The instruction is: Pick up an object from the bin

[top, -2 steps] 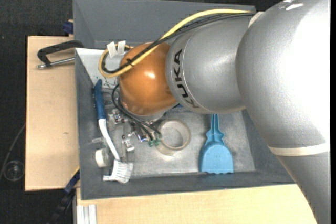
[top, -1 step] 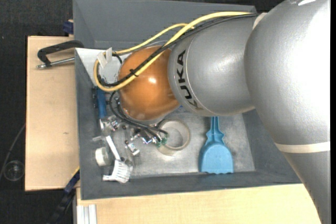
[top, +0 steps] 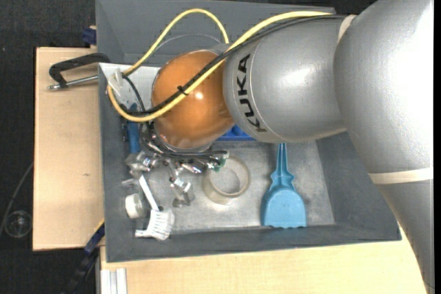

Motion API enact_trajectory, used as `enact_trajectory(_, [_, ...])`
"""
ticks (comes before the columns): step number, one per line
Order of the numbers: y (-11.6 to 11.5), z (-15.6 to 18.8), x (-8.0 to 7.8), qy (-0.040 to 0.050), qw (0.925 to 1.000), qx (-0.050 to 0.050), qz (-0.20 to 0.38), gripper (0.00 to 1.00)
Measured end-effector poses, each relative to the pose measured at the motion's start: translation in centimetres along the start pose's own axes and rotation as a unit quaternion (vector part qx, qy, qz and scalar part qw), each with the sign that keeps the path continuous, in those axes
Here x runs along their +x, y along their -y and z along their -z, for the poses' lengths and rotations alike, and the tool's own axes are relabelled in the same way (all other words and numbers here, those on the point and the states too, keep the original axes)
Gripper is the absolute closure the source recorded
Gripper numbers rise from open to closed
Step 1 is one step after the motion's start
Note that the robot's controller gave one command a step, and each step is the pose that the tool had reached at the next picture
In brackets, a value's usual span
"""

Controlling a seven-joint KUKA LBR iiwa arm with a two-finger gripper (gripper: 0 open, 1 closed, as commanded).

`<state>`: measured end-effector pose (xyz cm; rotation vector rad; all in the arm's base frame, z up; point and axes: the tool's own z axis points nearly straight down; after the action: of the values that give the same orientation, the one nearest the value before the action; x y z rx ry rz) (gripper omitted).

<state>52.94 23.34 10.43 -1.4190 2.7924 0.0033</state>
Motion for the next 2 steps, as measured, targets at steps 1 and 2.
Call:
enact_trajectory(1, [-0.84,-2.71,1.01,0.0026,0.9988,0.001,0.049,0.0])
enact_trajectory(2, [-0.46,-3.34,0.47,0.0037,0.9708,0.001,0.24,1.0])
